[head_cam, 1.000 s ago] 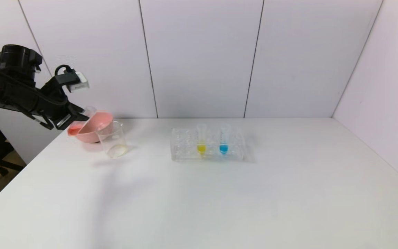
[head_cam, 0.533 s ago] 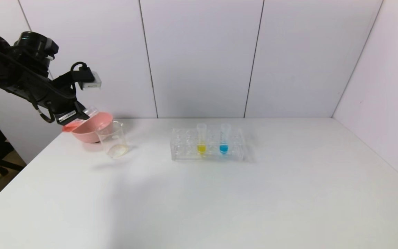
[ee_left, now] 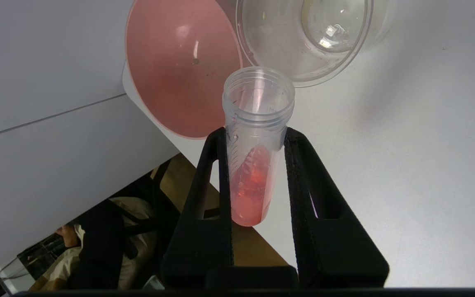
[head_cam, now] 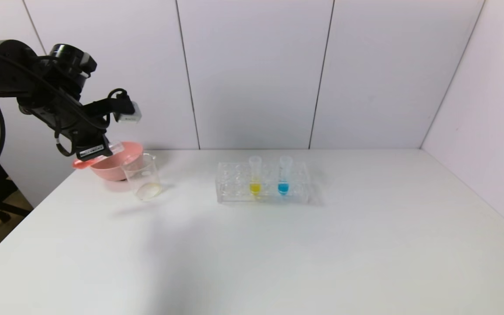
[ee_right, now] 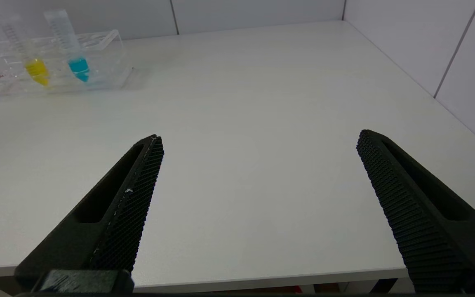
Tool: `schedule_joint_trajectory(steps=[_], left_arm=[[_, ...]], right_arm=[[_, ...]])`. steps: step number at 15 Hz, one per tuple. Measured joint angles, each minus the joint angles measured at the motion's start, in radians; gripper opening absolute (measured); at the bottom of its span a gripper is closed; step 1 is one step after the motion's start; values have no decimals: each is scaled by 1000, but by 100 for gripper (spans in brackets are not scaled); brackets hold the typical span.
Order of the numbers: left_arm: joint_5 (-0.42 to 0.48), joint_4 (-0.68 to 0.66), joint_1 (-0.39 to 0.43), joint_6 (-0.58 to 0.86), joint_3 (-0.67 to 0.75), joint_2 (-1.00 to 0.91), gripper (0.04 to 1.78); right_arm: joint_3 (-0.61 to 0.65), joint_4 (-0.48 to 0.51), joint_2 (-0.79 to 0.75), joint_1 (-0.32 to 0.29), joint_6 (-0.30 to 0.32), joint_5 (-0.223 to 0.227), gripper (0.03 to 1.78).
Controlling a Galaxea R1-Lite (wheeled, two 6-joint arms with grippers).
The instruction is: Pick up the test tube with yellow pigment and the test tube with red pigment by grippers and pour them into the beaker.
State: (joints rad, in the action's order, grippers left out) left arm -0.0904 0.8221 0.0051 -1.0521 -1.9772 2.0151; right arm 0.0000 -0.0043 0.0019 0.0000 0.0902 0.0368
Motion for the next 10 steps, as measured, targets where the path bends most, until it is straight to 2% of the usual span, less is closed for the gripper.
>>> schedule_joint_trajectory(steps=[3, 8, 10], left_arm=[[-51, -1, -10, -18, -10, 17, 42], [-79, -1, -41, -27, -15, 35, 42], [-135, -1, -62, -38, -17, 39, 42]], right_arm=[[0, 0, 0, 0, 0, 0, 171], [0, 0, 0, 0, 0, 0, 171], [0, 0, 0, 0, 0, 1, 171]])
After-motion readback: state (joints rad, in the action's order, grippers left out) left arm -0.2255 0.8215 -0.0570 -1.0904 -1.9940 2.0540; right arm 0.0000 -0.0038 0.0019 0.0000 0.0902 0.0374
